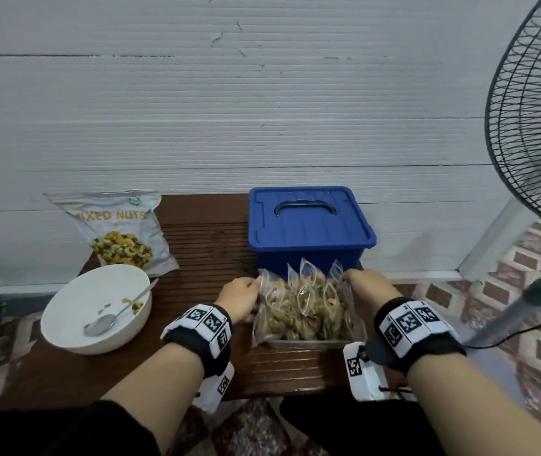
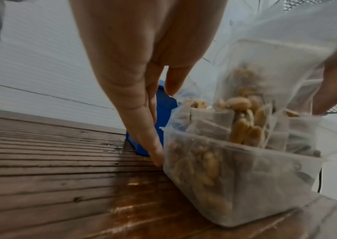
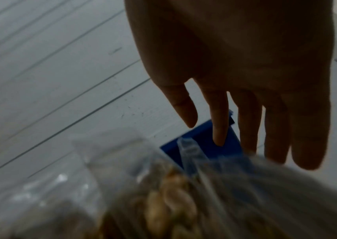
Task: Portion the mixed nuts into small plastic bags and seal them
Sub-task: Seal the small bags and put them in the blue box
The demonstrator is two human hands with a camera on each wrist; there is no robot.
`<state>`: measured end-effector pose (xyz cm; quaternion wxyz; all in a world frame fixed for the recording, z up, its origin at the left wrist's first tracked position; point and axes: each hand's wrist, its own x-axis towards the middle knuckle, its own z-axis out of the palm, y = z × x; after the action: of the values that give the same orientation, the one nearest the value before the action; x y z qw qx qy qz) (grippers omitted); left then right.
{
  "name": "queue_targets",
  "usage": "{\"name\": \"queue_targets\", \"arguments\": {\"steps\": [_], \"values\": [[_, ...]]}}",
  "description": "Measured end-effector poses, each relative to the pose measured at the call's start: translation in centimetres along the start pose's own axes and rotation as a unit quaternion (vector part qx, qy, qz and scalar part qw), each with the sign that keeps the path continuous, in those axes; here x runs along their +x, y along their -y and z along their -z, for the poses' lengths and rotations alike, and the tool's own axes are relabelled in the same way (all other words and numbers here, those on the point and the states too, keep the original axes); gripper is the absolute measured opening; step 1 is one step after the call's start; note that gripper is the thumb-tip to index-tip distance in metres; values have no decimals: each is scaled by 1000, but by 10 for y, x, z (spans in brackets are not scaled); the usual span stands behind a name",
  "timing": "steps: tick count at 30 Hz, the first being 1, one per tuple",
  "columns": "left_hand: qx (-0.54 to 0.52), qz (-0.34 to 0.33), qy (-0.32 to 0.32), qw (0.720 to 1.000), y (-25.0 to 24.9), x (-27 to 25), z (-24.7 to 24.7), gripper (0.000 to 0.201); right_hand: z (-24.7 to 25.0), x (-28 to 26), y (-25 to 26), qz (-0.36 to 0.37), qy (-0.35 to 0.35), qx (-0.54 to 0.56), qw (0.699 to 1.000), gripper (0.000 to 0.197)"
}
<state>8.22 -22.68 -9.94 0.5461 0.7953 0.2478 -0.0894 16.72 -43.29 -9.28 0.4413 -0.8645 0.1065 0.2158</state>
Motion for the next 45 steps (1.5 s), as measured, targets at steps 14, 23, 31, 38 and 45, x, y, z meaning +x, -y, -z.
{"name": "queue_targets", "arguments": {"steps": [14, 23, 31, 38, 45], "values": [[-88, 68, 37, 993, 15, -10, 27, 25, -30, 5, -6, -4, 44, 38, 998, 62], [-61, 114, 52, 990, 1, 11, 50, 53, 4, -14, 21, 92, -144, -17, 985, 22], [13, -63, -28, 998, -46, 65, 64, 45, 26, 32, 55, 128, -231, -63, 963, 36], [2, -70, -42, 997, -48, 89, 64, 56, 39, 51, 62, 103, -138, -170, 970, 34], [1, -46, -80, 996, -43, 73, 79, 54, 32, 39, 62, 118, -122, -167, 971, 42]]}}
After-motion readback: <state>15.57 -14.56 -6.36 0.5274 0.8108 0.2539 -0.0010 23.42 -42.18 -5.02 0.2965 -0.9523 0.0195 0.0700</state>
